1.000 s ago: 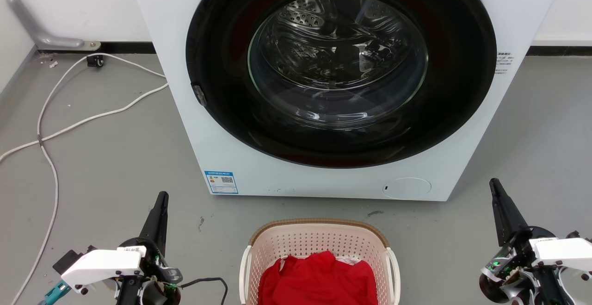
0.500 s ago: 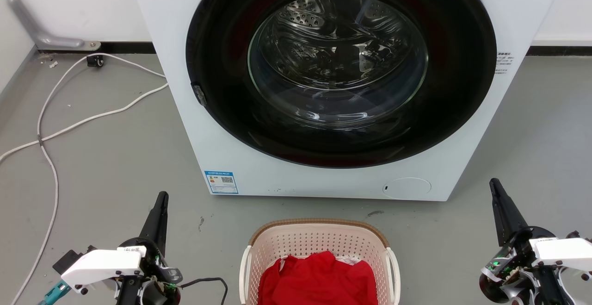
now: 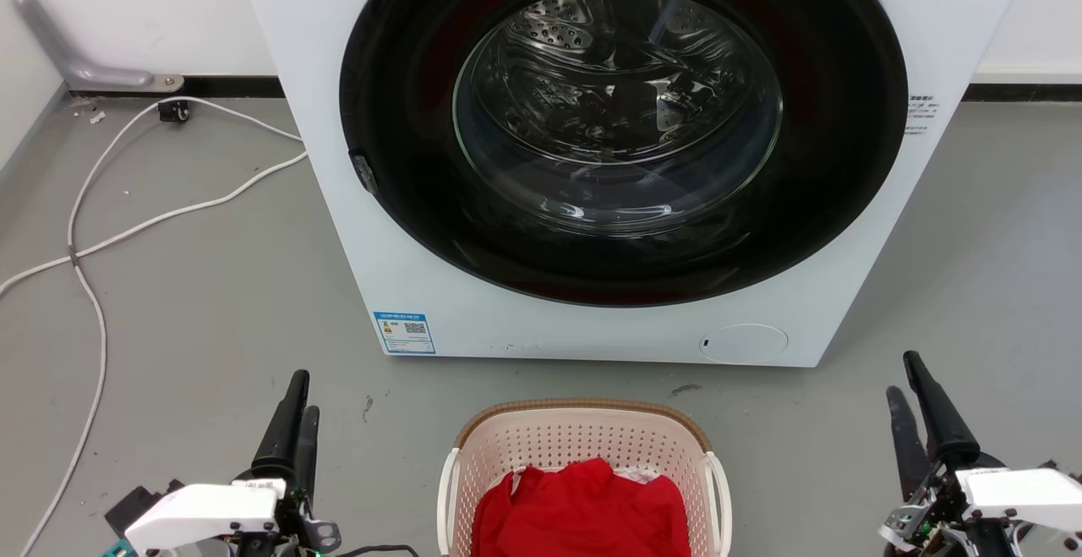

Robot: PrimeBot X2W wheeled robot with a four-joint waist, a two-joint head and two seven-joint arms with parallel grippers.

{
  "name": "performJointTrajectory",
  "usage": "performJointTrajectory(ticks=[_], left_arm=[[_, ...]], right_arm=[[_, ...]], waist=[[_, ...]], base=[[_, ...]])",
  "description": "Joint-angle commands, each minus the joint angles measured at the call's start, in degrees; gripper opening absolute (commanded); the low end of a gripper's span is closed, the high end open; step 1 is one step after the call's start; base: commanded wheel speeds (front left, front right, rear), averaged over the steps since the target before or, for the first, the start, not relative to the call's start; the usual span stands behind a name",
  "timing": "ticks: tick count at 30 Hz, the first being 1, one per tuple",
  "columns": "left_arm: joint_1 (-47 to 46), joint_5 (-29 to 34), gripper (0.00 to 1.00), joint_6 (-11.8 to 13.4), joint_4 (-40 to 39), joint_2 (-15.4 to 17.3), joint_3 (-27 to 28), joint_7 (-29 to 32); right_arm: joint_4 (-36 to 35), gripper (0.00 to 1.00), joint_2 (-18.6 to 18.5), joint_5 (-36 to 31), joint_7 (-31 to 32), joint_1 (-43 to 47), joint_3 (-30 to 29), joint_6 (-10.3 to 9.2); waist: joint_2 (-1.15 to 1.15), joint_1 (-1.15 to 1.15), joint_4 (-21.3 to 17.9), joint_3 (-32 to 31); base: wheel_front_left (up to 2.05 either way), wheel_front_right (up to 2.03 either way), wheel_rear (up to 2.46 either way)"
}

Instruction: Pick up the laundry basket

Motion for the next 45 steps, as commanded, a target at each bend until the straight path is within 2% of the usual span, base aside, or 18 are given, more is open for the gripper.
performJointTrajectory(ticks=[1,5,9,11,12,13,15,20,45], left_arm=[[-0.92,3.84,1.00,0.44,-2.19,0.17,-0.46,-0.95],[-0.74,9.33,1.00,1.45,-3.60,0.19,-1.46,-2.05],[-0.57,13.26,1.00,2.29,-4.48,0.20,-2.20,-2.84],[-0.41,16.79,1.00,3.01,-5.11,0.21,-2.87,-3.60],[-0.41,16.79,1.00,3.01,-5.11,0.21,-2.87,-3.60],[-0.33,19.08,1.00,3.37,-5.43,0.21,-3.27,-4.09],[-0.28,20.20,1.00,3.50,-5.56,0.22,-3.48,-4.34],[0.07,26.34,1.00,4.35,-6.22,0.23,-4.58,-5.76],[1.49,45.23,1.00,7.35,-9.24,0.30,-7.49,-10.55]], right_arm=[[-2.20,1.00,-0.16,-3.77,-0.95,-0.58,-0.29,0.01],[-4.24,1.00,-0.16,-10.95,-2.06,-0.17,0.08,0.01],[-5.47,1.00,-0.16,-15.47,-2.85,0.20,0.50,0.01],[-6.45,1.00,-0.17,-20.07,-3.63,0.62,1.07,0.01],[-6.45,1.00,-0.17,-20.07,-3.63,0.62,1.07,0.01],[-7.00,1.00,-0.17,-23.05,-4.13,0.91,1.45,0.01],[-7.22,1.00,-0.17,-24.43,-4.37,1.05,1.61,0.01],[-8.11,1.00,-0.17,-32.66,-5.80,1.83,2.36,0.01],[-12.98,1.00,-0.19,-54.84,-10.66,4.13,3.19,0.01]], waist=[[0.00,0.00,-0.02,0.05],[0.00,0.00,-0.05,0.13],[0.00,0.00,-0.08,0.19],[0.00,0.00,-0.08,0.25],[0.00,0.00,-0.08,0.25],[0.00,0.00,-0.08,0.30],[0.00,0.00,-0.09,0.31],[0.00,0.00,-0.12,0.41],[0.00,0.00,-0.16,0.67]], base=[[0.00,0.00,0.00],[0.00,0.00,0.00],[0.00,0.00,0.00],[0.00,0.00,0.00],[0.00,0.00,0.00],[0.00,0.00,0.00],[0.00,0.00,0.00],[0.00,0.00,0.00],[0.00,0.00,0.00]])
